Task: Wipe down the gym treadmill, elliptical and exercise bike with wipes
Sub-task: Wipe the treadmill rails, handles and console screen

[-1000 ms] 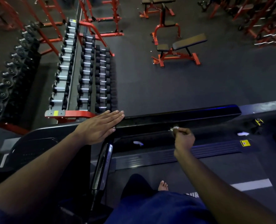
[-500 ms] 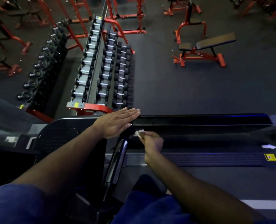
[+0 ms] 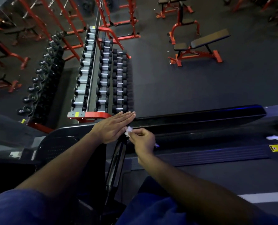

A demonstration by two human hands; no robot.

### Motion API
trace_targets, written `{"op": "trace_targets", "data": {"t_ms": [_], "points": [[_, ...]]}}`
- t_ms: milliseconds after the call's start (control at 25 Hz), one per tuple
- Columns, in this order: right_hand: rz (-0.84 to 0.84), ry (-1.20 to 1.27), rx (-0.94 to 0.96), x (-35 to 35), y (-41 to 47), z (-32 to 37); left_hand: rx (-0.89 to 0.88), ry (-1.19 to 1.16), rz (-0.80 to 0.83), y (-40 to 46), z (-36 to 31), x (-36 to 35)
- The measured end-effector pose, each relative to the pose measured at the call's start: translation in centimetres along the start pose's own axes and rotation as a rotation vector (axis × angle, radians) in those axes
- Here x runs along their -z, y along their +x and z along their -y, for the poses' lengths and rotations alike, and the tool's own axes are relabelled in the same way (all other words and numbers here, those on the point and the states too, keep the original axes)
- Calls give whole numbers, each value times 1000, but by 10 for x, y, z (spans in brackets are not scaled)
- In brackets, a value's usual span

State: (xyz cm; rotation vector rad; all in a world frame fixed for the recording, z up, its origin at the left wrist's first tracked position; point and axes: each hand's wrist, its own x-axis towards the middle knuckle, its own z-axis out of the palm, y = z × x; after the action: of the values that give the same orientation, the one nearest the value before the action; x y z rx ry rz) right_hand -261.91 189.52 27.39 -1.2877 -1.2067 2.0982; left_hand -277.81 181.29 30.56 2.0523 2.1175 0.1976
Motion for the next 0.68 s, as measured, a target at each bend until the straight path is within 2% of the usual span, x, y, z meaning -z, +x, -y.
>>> {"op": "trace_targets", "data": {"t_ms": [120,200,280,360,440,600,680], "points": [[82,-82,-41,15,6,-12,11,20,3,1,-2,1],[1,20,-88,57,20,-14,16,18,22,1,-2,2],[-124,220,-162,103,37,-16,12,26,20,3,-3,1],[-193,357,-213,125,53,-20,22,18,25,4,-1,1],[-137,435,-257,110,63,-23,34,32,43,2,1,-1],[142,533,-396,58,62,-36,26,39,51,5,3,-5],[220,558,-438,52,62,-46,32,60,65,6,4,-6]]}}
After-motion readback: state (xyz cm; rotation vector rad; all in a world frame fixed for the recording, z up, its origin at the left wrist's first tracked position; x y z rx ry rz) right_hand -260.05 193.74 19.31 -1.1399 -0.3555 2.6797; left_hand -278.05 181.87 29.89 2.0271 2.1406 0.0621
